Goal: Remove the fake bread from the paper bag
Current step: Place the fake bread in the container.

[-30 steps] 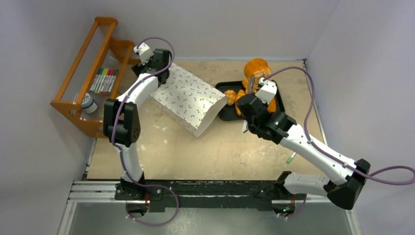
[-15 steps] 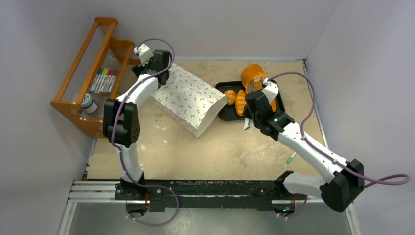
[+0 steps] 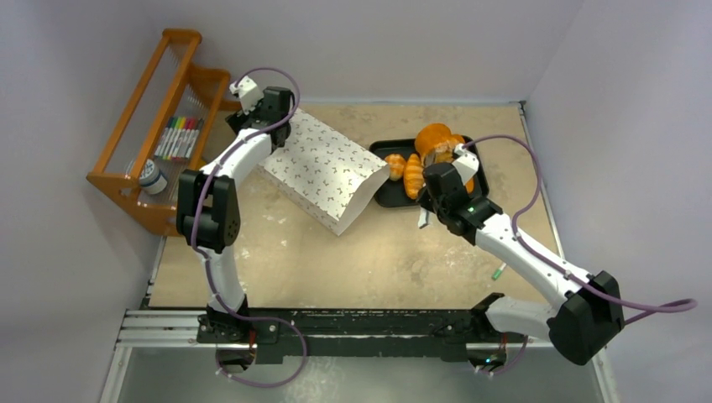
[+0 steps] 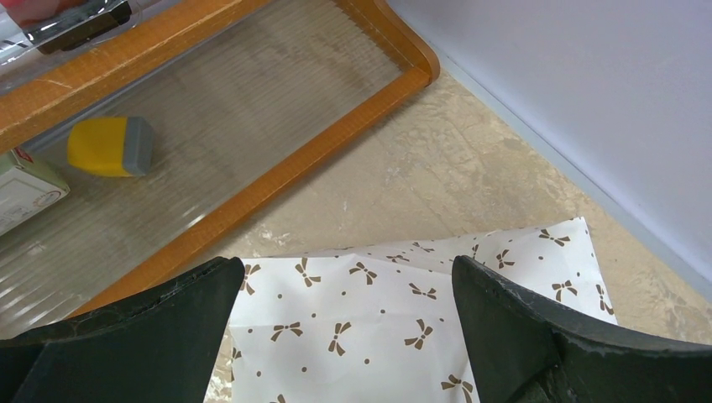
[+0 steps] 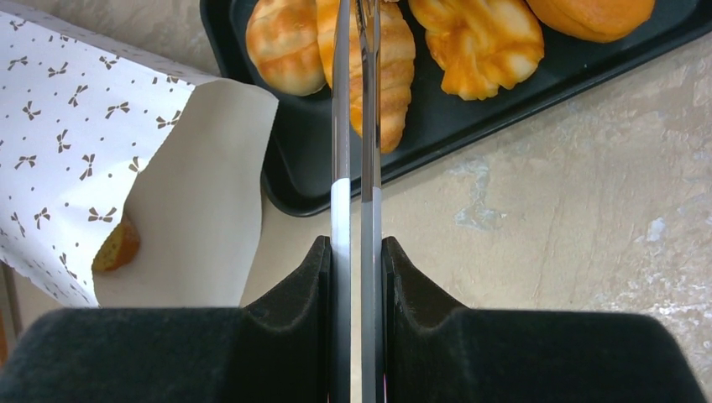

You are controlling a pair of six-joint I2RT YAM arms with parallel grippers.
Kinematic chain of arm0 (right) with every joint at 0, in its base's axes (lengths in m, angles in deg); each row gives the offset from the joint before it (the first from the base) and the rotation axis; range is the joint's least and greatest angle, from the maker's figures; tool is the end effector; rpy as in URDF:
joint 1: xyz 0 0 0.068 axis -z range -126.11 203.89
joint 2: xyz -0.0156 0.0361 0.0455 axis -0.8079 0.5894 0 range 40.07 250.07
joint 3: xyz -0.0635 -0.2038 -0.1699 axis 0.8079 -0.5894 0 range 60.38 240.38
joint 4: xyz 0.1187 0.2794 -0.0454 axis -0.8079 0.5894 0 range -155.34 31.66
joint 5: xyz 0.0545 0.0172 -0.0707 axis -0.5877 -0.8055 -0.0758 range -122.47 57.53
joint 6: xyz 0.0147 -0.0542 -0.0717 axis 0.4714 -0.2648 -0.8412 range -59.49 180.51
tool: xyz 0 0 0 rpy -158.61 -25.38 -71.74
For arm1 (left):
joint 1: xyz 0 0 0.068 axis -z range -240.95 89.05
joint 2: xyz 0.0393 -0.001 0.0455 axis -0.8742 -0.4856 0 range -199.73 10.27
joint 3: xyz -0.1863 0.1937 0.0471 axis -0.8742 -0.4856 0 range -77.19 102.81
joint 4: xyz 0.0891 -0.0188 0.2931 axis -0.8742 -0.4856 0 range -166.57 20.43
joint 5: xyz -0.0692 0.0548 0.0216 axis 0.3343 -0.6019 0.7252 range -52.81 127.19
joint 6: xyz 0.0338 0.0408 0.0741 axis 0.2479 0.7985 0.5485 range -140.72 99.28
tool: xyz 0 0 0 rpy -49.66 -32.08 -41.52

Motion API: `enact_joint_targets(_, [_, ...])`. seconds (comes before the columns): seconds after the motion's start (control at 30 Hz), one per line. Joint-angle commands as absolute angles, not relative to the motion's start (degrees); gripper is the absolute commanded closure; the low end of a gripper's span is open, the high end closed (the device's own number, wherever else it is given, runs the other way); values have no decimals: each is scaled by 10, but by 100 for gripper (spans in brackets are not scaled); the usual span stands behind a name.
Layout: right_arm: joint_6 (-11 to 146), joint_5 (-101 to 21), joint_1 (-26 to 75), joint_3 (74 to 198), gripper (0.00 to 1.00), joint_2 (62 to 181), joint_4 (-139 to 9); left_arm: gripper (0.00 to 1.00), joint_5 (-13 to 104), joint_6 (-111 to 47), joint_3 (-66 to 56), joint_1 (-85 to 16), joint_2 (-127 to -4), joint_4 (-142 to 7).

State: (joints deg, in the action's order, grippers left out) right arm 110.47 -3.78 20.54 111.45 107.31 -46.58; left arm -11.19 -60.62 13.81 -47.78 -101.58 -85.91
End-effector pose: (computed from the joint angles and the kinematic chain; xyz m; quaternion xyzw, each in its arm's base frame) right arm 0.3018 0.1516 0.2497 0.2375 0.8335 0.1335 0.4807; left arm 0.5159 -0.0581 0.2328 -0.3662 0.7528 0.1472 0.5269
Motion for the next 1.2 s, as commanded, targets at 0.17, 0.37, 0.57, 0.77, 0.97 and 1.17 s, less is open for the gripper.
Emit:
enact_joint_targets(0.17, [1128,-34,208,1108,70,1055,-489,0,-116,-610,139,-477,-981,-836])
enact_joint_targets(0.37, [1136,-35,208,1103,67,1043,-480,0,-116,-611,142,-477,-982,-837])
enact_joint_targets(0.57, [1140,-34,208,1100,64,1030,-472,0,-113,-613,146,-477,-982,-839])
enact_joint_targets(0.77, [1146,-25,208,1100,64,1020,-466,0,-113,-614,148,-477,-982,-841])
enact_joint_targets(0.97, [1144,-18,208,1102,63,1010,-461,0,-113,-613,150,-477,-985,-841])
enact_joint_targets(1.17, [1140,-24,207,1099,63,995,-458,0,-112,-614,150,-477,-989,-841])
